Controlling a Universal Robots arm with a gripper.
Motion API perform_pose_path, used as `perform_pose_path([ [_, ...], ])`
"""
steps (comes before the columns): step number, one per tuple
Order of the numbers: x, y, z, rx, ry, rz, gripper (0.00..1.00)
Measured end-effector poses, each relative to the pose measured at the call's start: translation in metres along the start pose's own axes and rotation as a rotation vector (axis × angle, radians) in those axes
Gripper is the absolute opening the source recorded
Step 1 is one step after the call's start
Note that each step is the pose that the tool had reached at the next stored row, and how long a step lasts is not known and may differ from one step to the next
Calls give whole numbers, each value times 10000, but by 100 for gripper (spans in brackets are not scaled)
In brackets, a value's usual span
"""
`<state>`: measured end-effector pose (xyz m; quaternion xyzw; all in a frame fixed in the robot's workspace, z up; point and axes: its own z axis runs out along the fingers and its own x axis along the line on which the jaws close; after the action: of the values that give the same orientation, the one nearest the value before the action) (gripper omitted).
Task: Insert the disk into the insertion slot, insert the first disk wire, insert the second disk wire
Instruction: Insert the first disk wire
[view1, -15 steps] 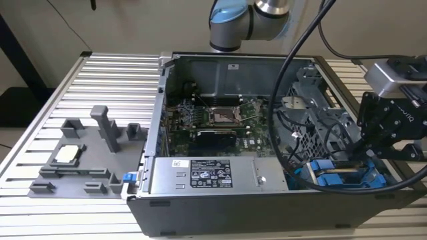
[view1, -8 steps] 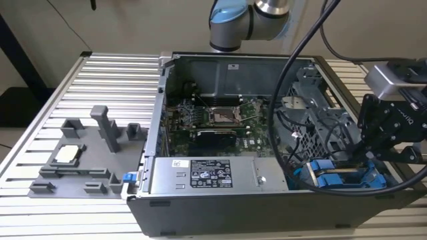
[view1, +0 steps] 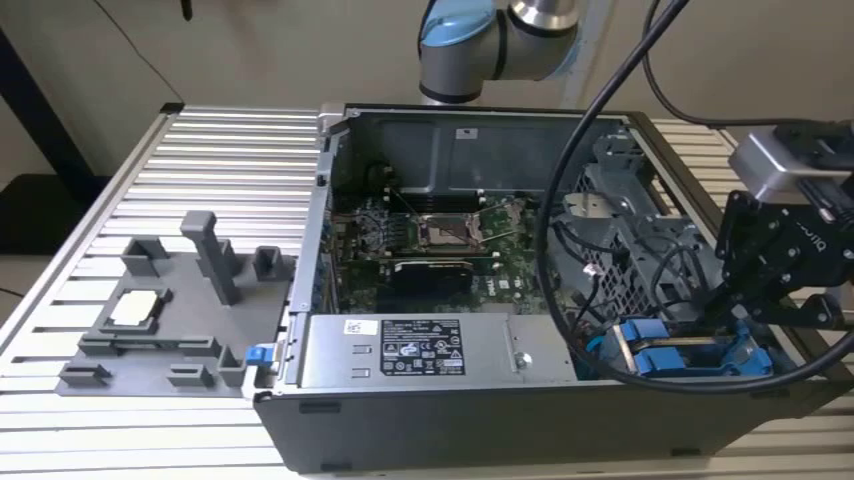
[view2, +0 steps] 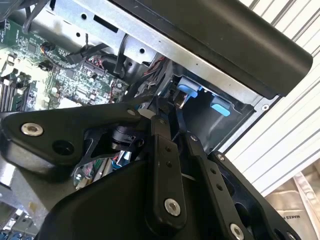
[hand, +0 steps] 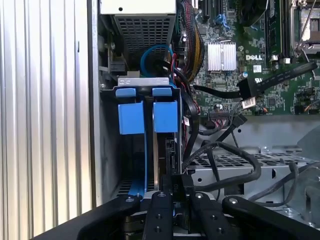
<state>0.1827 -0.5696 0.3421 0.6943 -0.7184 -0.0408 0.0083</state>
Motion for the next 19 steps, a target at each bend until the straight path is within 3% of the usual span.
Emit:
perform_pose_path([
  [19, 7, -6, 76, 0, -11, 3, 19],
])
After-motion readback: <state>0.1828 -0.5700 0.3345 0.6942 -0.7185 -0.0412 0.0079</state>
